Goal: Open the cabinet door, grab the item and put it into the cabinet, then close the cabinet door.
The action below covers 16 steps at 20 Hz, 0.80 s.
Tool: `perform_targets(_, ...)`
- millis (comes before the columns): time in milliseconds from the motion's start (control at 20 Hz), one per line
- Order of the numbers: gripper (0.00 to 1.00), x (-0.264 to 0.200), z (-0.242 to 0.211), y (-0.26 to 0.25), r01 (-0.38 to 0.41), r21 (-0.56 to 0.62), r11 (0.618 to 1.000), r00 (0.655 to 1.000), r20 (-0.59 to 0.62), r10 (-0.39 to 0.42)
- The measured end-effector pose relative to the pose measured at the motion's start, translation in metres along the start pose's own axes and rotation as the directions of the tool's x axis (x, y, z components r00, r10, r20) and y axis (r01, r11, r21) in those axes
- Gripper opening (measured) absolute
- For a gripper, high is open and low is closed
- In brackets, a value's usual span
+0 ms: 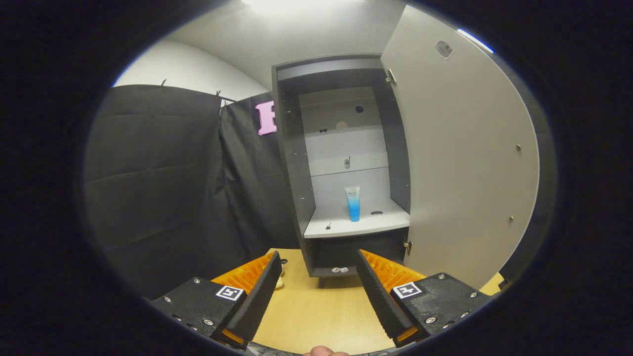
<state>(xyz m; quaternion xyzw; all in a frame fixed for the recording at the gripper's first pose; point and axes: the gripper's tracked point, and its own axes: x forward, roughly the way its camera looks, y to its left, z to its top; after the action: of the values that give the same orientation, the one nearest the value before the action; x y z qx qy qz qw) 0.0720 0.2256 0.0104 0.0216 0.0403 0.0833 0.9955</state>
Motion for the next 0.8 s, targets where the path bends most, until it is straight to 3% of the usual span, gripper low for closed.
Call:
perform_targets(450, 0.94, -0.038, 0.010, -0.056, 0.124, 0.088, 0.988, 0.992, 0.015, -0.125)
perform_targets(650, 0.94, -0.058, 0.032, -0.088, 0.170, 0.045, 0.984, 0.981, 0.083, -0.173)
perform_targets(800, 0.94, -0.080, 0.040, -0.139, 0.270, -0.011, 0.963, 0.959, 0.095, -0.268)
